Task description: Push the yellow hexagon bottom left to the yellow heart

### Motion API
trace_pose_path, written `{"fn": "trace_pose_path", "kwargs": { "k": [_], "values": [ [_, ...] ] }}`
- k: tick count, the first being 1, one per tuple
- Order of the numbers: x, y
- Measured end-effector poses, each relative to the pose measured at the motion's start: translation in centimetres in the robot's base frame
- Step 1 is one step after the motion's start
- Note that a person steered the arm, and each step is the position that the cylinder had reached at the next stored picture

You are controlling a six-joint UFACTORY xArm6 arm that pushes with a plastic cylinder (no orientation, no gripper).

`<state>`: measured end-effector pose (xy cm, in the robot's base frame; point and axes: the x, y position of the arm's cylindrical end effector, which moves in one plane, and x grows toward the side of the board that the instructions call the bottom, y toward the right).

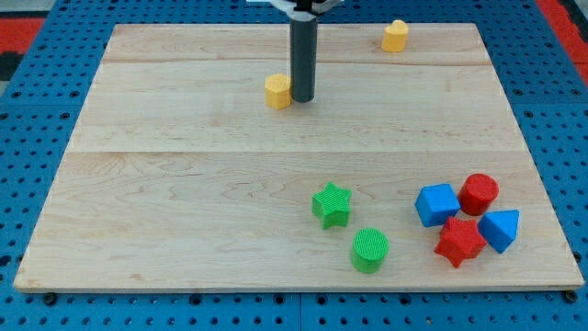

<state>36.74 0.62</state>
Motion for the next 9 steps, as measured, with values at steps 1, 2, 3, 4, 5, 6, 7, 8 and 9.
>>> {"fn": "trace_pose_path", "kwargs": {
  "k": [1, 2, 3, 4, 5, 6, 7, 8, 9],
  "values": [
    [1.0, -5.6],
    [-2.4, -6.7],
    [0.0, -0.2],
    [0.3, 2.8],
    [-4.0, 5.5],
    [-4.6, 5.3],
    [-1.1, 3.6],
    [-4.5, -1.5],
    [-5.8, 4.3]
  ]
}}
